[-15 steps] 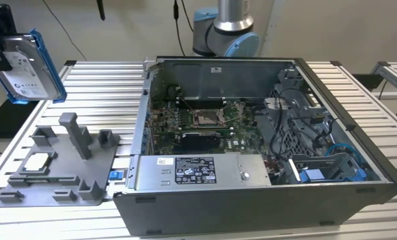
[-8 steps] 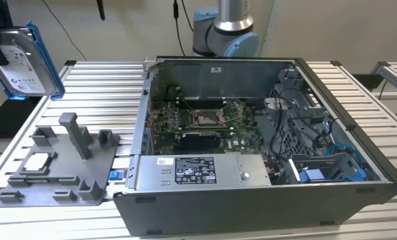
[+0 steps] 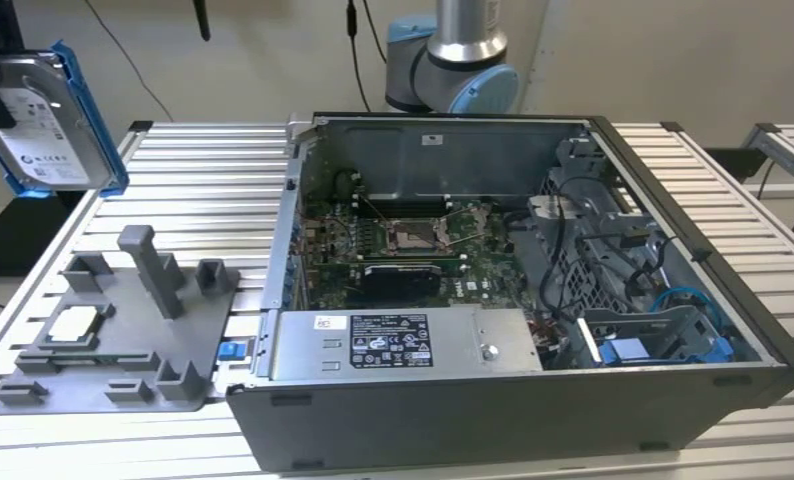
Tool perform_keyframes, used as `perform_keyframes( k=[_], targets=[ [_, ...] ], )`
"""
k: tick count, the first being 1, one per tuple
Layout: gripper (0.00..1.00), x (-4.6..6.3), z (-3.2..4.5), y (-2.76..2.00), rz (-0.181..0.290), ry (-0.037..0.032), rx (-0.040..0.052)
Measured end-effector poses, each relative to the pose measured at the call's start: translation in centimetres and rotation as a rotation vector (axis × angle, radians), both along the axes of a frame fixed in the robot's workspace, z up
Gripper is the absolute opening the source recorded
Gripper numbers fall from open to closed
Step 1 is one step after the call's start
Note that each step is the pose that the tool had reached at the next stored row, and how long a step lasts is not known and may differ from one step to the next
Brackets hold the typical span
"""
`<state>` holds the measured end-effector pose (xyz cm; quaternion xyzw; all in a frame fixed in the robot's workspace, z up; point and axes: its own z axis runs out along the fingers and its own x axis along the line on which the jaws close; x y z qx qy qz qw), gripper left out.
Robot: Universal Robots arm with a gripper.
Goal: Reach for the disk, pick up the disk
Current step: 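Pick up the disk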
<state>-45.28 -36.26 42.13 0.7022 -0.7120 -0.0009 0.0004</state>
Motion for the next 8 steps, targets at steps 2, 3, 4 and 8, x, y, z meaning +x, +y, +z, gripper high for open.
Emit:
perform_keyframes(
  k=[2,3,4,8],
  targets=[
    [0.0,0.0,0.02,0.0,0.0,0.0,0.0],
    [0.0,0.0,0.07,0.0,0.0,0.0003,-0.0002],
    [0.0,0.0,0.15,0.0,0.0,0.0002,-0.0005],
    [0.0,0.0,1.02,-0.01,0.0,0.0,-0.003]
  ],
)
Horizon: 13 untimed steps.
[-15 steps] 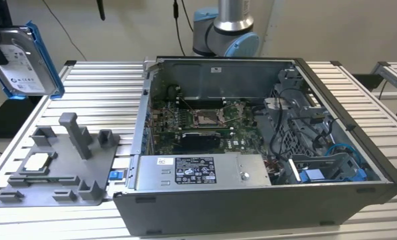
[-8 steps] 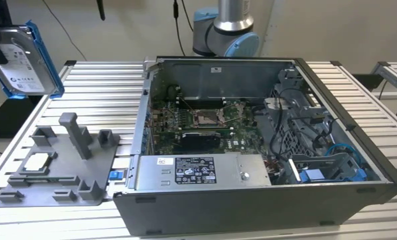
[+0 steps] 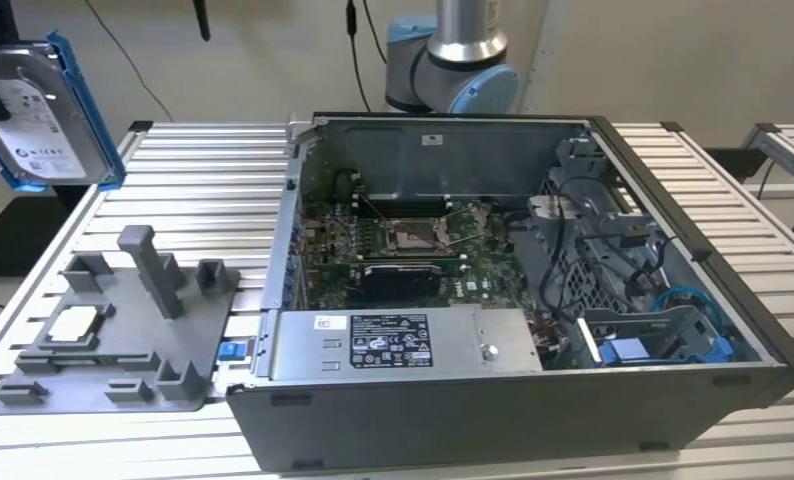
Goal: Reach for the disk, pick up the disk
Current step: 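Pick up the disk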
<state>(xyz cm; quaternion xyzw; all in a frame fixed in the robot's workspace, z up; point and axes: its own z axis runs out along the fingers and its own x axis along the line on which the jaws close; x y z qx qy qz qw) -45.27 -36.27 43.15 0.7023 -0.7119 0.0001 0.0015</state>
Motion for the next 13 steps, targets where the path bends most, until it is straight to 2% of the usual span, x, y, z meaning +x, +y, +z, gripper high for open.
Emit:
perform_keyframes(
  k=[13],
  targets=[
    [0.0,0.0,5.46,0.01,0.0,-0.0001,-0.007]
  ],
)
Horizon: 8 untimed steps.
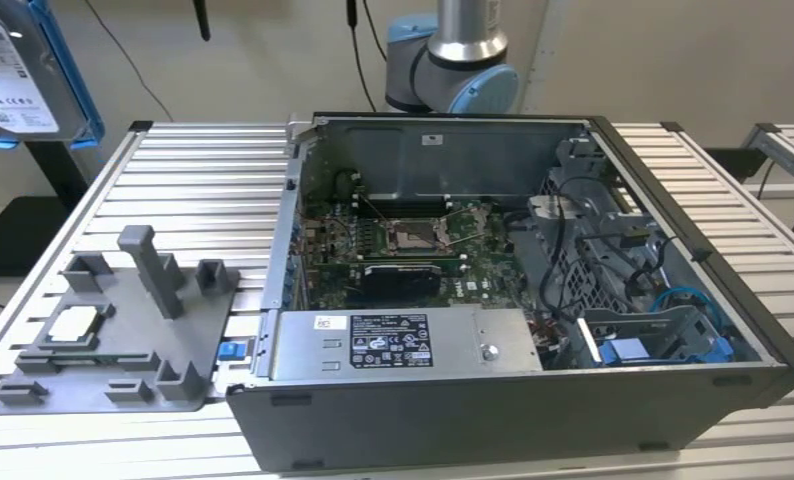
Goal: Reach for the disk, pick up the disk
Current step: 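Pick up the disk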
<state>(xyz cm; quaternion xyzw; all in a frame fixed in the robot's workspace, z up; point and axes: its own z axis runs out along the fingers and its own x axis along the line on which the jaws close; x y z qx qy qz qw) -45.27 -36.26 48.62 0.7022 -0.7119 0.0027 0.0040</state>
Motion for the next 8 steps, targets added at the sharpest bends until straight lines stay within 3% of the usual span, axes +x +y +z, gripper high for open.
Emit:
perform_keyframes(
  k=[8],
  targets=[
    [0.0,0.0,0.14,0.0,0.0,-0.0003,-0.0001]
  ],
)
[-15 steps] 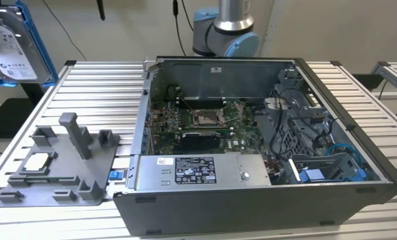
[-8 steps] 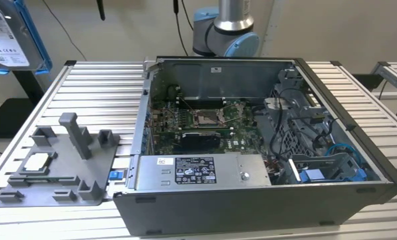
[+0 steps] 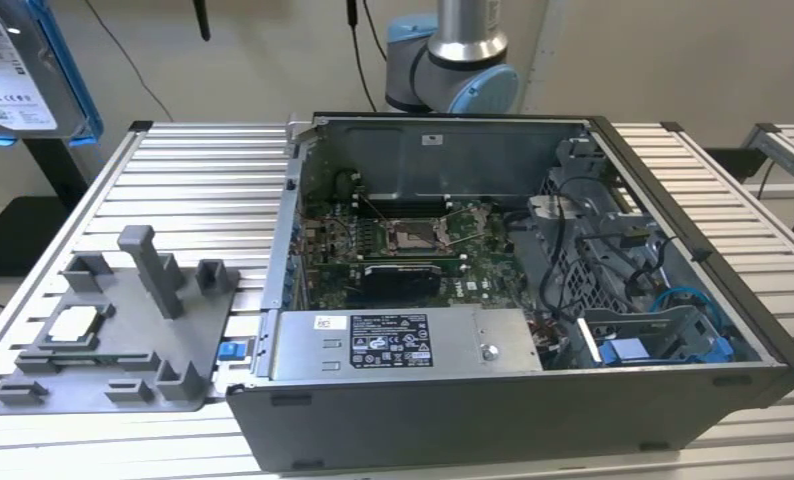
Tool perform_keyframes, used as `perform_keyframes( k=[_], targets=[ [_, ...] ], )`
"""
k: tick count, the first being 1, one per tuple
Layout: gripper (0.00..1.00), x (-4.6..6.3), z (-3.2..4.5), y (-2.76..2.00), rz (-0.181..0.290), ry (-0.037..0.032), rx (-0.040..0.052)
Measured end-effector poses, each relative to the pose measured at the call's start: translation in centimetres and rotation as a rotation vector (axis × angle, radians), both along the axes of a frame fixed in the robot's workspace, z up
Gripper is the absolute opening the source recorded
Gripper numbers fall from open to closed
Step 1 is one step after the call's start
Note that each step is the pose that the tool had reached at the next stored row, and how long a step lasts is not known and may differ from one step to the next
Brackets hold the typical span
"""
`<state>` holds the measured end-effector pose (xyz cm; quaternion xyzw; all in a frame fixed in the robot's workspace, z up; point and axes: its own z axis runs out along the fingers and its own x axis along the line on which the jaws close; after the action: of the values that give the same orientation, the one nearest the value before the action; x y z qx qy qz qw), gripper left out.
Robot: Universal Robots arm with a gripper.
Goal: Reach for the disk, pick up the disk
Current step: 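Pick up the disk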
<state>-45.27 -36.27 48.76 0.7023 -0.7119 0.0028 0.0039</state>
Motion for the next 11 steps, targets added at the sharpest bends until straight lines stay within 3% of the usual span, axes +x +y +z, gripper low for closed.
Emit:
perform_keyframes(
  k=[5,11],
  targets=[
    [0.0,0.3,0.01,0.01,0.0,0.0001,-0.0001],
    [0.0,1.9,0.0,0.0,0.0,0.0007,0.0]
  ],
)
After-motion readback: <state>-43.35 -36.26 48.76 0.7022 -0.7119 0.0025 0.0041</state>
